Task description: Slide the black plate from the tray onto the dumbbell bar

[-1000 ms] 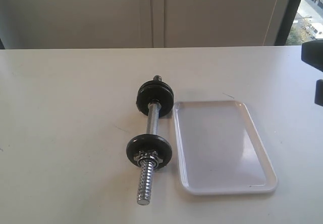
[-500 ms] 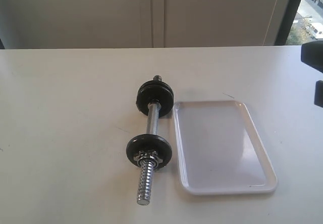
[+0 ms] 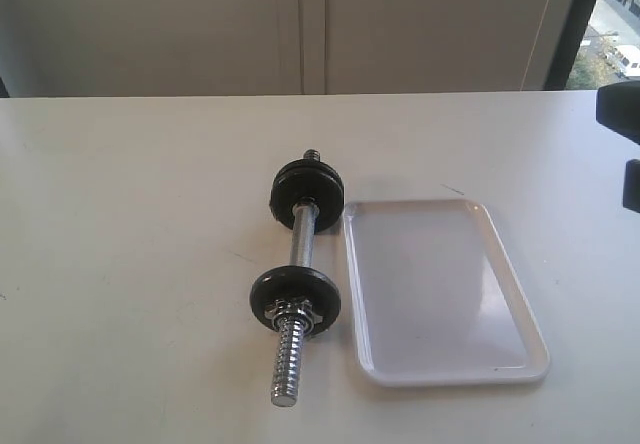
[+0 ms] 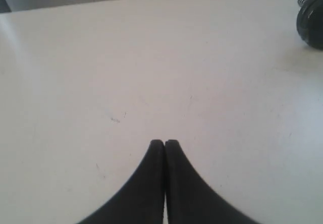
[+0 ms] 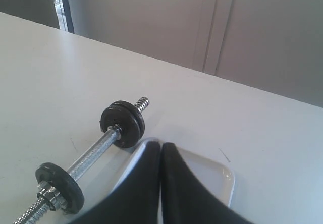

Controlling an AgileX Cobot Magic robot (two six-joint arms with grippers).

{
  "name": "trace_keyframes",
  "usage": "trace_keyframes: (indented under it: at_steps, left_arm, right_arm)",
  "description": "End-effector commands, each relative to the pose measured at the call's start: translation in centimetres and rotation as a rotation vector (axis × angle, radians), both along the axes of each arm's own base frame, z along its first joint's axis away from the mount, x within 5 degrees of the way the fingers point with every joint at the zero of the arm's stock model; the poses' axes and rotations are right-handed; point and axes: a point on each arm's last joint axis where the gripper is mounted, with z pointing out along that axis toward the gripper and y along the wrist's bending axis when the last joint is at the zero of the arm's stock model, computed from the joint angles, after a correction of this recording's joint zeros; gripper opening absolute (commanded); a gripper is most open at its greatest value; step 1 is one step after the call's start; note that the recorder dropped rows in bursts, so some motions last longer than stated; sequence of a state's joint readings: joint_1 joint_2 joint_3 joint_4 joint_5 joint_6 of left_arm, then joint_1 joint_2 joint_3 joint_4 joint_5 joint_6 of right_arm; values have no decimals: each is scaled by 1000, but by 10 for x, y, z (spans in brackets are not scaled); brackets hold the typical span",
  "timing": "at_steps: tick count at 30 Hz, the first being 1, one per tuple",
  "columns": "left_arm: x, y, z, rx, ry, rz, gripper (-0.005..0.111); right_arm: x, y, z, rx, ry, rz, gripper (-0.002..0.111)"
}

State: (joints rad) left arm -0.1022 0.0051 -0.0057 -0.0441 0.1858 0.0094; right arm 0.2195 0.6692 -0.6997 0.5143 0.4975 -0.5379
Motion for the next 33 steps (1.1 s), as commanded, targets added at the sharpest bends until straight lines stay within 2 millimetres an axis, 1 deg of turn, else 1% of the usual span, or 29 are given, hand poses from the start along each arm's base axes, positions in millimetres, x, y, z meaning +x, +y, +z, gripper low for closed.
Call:
trace_keyframes:
  at_steps: [1,33]
  left_arm:
    - [-1,1,-4,-21,36,33,0]
    - [0,1,-3,-18,19,32,0]
  right_arm:
    - [-1,0,0,4,-8,-3,0]
    - [-1,0,0,4,-9,-4,0]
